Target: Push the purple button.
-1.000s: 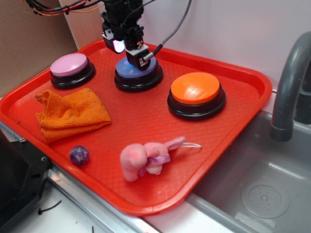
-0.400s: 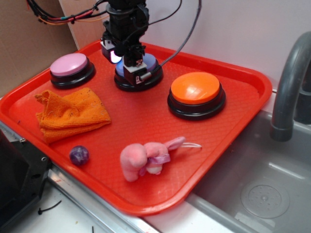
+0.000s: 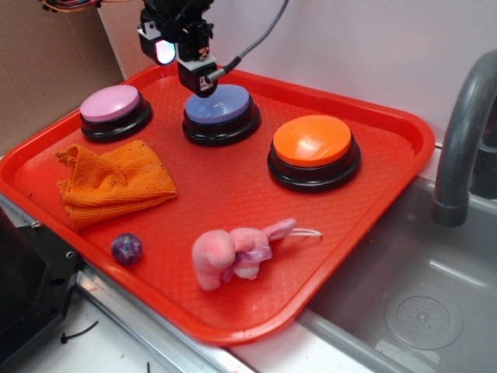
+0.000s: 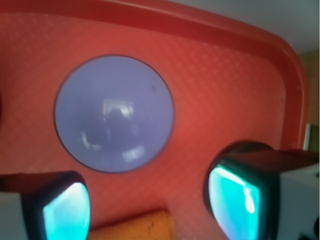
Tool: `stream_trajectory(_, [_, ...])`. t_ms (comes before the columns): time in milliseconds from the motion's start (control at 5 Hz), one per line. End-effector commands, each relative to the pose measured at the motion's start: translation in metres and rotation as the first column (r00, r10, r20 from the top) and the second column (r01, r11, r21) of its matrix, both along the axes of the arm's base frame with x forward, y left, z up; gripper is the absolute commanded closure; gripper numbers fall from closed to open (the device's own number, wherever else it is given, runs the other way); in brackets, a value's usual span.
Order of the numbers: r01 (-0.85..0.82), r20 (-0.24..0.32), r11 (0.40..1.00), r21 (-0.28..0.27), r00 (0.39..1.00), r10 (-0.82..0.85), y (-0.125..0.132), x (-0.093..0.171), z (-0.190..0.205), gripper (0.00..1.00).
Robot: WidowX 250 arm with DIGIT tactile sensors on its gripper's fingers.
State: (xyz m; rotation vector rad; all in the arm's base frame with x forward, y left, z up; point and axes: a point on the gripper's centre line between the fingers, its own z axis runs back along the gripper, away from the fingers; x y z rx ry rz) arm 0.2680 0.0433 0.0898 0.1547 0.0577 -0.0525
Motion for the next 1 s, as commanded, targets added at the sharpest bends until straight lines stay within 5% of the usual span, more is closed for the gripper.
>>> stream_trajectory(0, [-0.043, 0.109, 0.999, 0.014, 0.993, 0.041, 0.011, 0.001, 0.039, 0.0])
stream_trajectory(600, [-0.06, 0.155, 0.998, 0.015, 0.986, 0.057, 0.015, -0.01, 0.059, 0.0])
stream_trajectory(800, [-0.039, 0.225, 0.999, 0.019, 0.974, 0.033, 0.009, -0.018, 0.074, 0.0])
